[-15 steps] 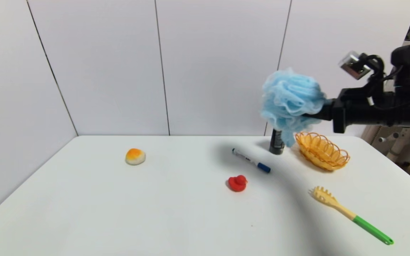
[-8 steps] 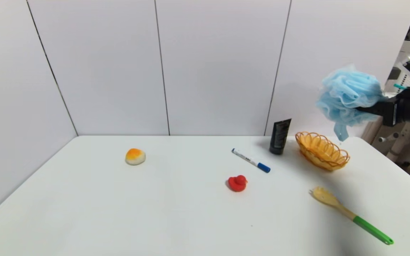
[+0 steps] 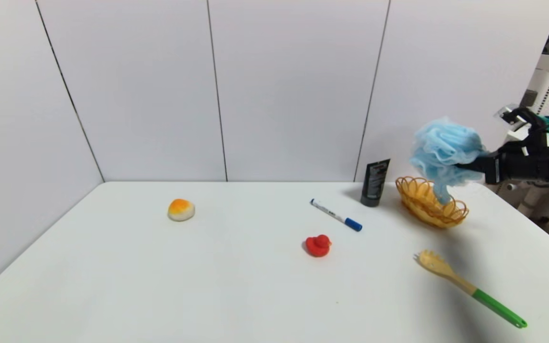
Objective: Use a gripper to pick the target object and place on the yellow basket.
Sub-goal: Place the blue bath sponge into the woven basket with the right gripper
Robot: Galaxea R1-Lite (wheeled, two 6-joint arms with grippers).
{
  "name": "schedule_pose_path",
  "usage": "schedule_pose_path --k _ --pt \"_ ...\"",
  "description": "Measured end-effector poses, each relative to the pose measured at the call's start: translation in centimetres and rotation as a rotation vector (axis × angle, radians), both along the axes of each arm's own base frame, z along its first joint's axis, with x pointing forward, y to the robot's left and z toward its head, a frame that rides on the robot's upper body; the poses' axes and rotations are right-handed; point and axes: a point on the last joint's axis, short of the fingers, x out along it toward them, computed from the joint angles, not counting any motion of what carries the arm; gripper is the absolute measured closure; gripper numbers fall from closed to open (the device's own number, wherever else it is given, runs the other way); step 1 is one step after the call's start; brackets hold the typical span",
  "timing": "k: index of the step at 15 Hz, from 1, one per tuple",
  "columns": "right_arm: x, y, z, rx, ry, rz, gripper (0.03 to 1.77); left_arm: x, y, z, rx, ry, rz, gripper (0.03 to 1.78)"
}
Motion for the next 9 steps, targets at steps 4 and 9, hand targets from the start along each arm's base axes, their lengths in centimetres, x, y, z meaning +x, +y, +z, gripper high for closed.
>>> schedule_pose_path --k 4,9 --pt "2.7 -0.6 -2.5 -0.006 0.031 0.015 1.44 0.0 0.0 0.0 0.000 0.000 0.000 0.12" --pt "4.6 -0.7 -4.7 -0.011 0.066 0.027 1.44 0.0 0.0 0.0 0.000 -0.001 0.001 0.12"
